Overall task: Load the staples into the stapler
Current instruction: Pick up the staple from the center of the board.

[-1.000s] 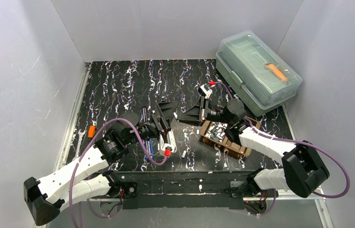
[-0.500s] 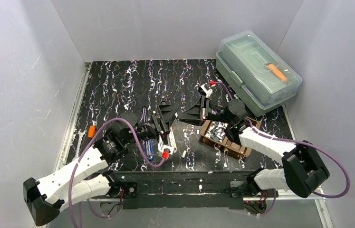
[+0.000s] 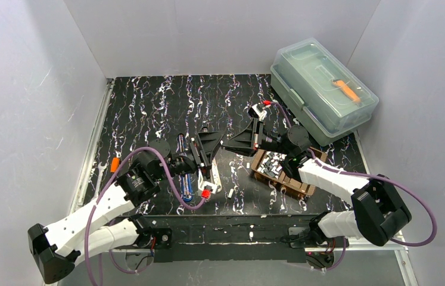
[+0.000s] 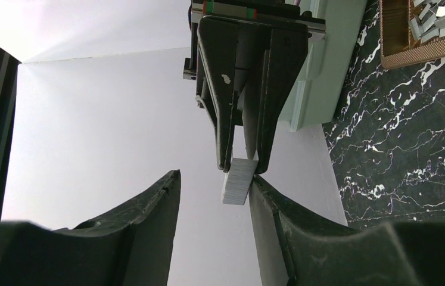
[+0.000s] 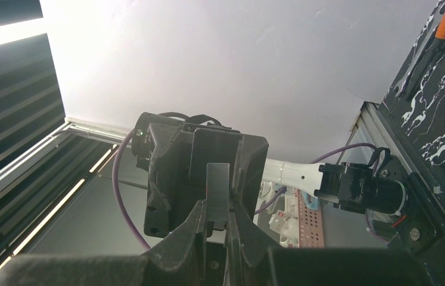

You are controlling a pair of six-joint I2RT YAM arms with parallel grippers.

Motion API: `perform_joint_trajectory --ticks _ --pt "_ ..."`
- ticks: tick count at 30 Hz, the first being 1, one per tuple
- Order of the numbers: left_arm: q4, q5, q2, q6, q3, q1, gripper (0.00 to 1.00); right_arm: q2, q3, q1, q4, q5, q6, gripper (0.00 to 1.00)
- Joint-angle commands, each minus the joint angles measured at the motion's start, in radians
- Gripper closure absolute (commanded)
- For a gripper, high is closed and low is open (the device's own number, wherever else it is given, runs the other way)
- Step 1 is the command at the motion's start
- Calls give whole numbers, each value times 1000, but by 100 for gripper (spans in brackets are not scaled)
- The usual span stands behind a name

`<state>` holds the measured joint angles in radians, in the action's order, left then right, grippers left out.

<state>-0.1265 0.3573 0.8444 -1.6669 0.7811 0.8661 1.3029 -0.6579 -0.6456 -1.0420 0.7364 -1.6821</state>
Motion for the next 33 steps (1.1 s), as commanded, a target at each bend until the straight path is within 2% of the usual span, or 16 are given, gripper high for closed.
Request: perform_joint_trajectory --ticks 1,5,11,15,18,19,21,22,26,30,31,33 --pt "-15 29 7 17 47 1 56 -4 -8 -7 -77 -6 -16 90" --pt "-15 24 17 23 53 1 58 -16 -18 -8 -53 -9 -3 90" --pt "-15 19 11 54 52 1 66 -21 -13 -8 -50 -16 -6 90" --pt "-15 25 -10 57 35 1 81 -22 -31 -7 -26 -17 11 89" --pt "-15 16 -9 77 42 1 100 -22 -36 -7 -20 -18 14 88" --pt "-15 14 -9 85 44 1 100 -23 -36 -8 -17 -20 15 87" --pt "-14 15 -12 94 42 1 100 -30 -37 -8 -7 -22 22 79" --pt "-15 15 -13 94 39 1 100 -35 -37 -7 3 -23 29 70" --pt "-12 16 -21 96 20 1 100 -51 -51 -1 69 -10 72 51" --pt "37 4 -34 123 0 1 100 -106 -92 94 190 50 141 32" --pt "99 -6 -42 124 8 2 100 -131 -107 126 253 68 173 28" --pt "192 1 -65 153 -7 1 100 -205 -168 202 510 104 353 22"
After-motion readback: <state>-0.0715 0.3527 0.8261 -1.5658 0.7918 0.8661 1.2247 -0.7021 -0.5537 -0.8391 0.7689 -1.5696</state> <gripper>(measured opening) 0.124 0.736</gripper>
